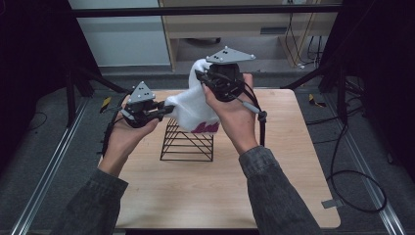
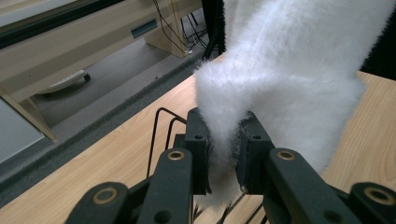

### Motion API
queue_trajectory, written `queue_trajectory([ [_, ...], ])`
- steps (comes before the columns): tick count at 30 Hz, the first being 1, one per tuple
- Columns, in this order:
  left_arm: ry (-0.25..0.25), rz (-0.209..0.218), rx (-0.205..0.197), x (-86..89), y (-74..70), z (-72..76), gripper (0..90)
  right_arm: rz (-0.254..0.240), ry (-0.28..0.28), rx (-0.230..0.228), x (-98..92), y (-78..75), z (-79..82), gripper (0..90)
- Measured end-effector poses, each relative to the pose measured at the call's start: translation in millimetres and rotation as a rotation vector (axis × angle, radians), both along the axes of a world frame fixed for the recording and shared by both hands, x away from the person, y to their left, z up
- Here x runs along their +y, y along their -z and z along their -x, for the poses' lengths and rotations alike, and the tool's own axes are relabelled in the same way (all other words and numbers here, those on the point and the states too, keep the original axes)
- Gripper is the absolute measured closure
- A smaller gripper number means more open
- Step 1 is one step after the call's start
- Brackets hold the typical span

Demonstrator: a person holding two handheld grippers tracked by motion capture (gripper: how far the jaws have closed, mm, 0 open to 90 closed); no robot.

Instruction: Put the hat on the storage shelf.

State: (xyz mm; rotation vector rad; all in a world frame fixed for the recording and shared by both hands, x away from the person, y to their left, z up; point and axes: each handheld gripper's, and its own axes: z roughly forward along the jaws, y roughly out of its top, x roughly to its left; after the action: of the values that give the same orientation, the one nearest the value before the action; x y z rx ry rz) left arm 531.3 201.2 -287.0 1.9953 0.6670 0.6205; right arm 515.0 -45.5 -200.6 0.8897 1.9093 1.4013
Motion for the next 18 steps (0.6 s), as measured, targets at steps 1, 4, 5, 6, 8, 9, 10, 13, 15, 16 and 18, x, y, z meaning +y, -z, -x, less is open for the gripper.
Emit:
queue_trajectory([
  [1, 0.0, 0.0, 0.0, 0.0, 0.0, 0.0, 76.8, 0.0, 0.0, 0.0, 0.0, 0.0, 0.0, 83.6],
  [4, -0.005, -0.005, 0.0, 4.4, 1.6, 0.0, 76.7, 0.006, -0.007, 0.008, 3.6, 2.3, -3.3, 83.5],
  [5, -0.013, -0.003, 0.006, 7.7, 3.5, -0.8, 76.7, 0.005, -0.007, 0.011, 5.2, 2.9, -4.2, 83.5],
  [6, -0.013, -0.003, 0.006, 7.7, 3.5, -0.8, 76.8, 0.005, -0.007, 0.011, 5.2, 2.9, -4.2, 83.5],
  [8, -0.023, 0.002, 0.016, 12.0, 7.6, -4.1, 76.7, 0.016, -0.011, 0.021, 10.4, 5.6, -8.8, 83.5],
  [9, -0.023, 0.002, 0.016, 12.0, 7.6, -4.1, 76.7, 0.016, -0.011, 0.021, 10.4, 5.6, -8.8, 83.5],
  [10, -0.025, 0.003, 0.021, 13.1, 9.0, -5.2, 76.7, 0.019, -0.012, 0.023, 12.1, 6.6, -10.8, 83.5],
  [13, -0.029, 0.003, 0.028, 16.5, 12.4, -8.8, 76.7, 0.025, -0.011, 0.036, 16.4, 9.1, -17.0, 83.5],
  [15, -0.04, 0.015, 0.037, 19.5, 14.9, -13.5, 76.8, 0.027, -0.007, 0.045, 18.6, 10.8, -23.2, 83.6],
  [16, -0.04, 0.012, 0.039, 20.5, 15.5, -15.4, 76.8, 0.029, -0.006, 0.046, 19.3, 11.5, -25.4, 83.6],
  [18, -0.044, 0.02, 0.042, 20.7, 16.6, -17.5, 76.8, 0.031, -0.005, 0.048, 19.9, 12.1, -27.3, 83.6],
])
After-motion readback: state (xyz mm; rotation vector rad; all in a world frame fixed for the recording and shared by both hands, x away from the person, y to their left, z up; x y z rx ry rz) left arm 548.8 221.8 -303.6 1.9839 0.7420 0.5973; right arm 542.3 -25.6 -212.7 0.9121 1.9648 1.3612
